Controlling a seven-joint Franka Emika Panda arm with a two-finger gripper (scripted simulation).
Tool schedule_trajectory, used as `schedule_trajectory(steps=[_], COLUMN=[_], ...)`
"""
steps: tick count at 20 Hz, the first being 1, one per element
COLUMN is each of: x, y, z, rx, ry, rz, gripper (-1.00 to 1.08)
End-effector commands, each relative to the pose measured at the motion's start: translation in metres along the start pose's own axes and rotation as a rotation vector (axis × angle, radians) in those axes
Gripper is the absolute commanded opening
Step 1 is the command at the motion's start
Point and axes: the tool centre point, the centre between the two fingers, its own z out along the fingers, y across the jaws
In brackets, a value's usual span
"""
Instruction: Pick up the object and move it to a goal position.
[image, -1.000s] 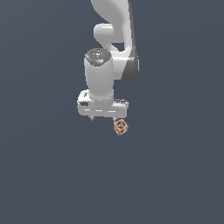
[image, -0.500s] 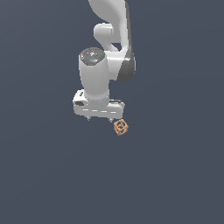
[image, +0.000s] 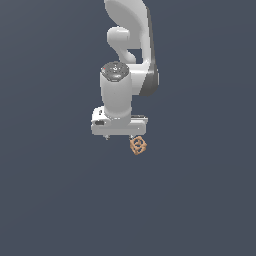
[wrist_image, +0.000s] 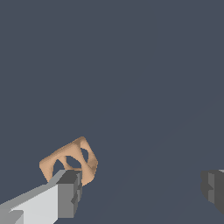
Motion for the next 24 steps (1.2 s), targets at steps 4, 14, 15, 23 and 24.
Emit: schedule_trajectory(steps=[4,14,15,23,24], x=[-0.010,-0.033,-0.035,-0.039,-0.039], y=[-0.027,-0.075,-0.078,-0.086,-0.086], z=[0.022,0.060,0.062,0.068,0.068], rx=[0.002,0.014,0.015,0.019,0.019], ry=[-0.009,-0.020,-0.020,-0.022,-0.022], rz=[-0.155,-0.437,-0.453,-0.501,-0.501], gripper=[1.00,1.00,1.00,1.00,1.00])
